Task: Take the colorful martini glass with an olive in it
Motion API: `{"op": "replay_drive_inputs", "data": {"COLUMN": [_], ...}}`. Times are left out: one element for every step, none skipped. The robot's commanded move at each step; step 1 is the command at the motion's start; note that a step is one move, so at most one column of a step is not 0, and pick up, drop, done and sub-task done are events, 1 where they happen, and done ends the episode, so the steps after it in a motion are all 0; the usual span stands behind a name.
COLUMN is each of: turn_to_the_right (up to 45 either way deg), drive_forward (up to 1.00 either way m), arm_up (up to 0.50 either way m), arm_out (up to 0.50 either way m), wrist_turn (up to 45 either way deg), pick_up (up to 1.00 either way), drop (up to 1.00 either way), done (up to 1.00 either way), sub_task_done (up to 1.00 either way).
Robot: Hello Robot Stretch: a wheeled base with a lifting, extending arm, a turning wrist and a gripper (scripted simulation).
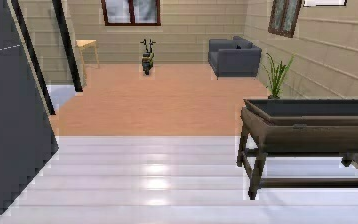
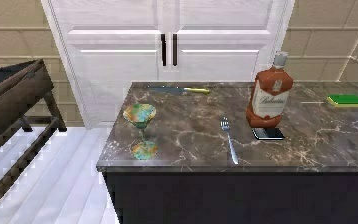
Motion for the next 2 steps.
{"op": "replay_drive_inputs", "data": {"turn_to_the_right": [0.0,0.0], "drive_forward": [0.0,0.0], "arm_up": [0.5,0.38], "arm_out": [0.0,0.0], "wrist_turn": [0.0,0.0], "pick_up": [0.0,0.0], "drop": [0.0,0.0], "done": [0.0,0.0], "sub_task_done": [0.0,0.0]}}
